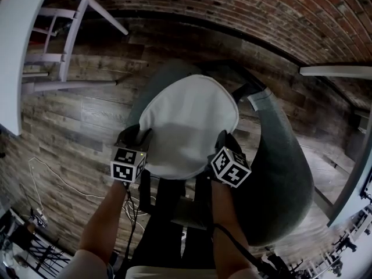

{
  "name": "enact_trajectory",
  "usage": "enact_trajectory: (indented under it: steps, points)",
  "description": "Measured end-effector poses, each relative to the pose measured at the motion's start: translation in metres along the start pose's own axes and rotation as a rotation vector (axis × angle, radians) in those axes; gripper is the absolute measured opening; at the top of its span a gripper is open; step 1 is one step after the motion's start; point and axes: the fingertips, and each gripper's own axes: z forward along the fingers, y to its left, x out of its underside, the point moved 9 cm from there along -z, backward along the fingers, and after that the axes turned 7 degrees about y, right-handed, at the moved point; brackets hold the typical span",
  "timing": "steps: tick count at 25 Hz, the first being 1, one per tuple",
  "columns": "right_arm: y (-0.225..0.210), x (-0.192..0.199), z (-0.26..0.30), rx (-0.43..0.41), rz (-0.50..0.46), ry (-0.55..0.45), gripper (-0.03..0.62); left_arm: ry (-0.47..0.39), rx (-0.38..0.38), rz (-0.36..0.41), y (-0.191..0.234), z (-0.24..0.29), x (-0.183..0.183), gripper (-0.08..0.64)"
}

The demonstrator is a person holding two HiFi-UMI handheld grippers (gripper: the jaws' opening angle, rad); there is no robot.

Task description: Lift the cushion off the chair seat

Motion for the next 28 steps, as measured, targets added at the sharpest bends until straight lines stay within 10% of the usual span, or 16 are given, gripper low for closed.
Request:
enact_trajectory:
  steps: [14, 28]
  points:
    - [0.015, -0.020, -0.044, -0.018, -0.035, -0.076, 0.017, -0.058, -0.037, -0.001, -0.013, -0.041, -0.008, 0.097]
    - [0.059, -0.098, -0.185, -0.102, -0.157, -0.187, 0.017, -0.207, -0.094, -0.037, -0.055, -0.188, -0.072, 0.095]
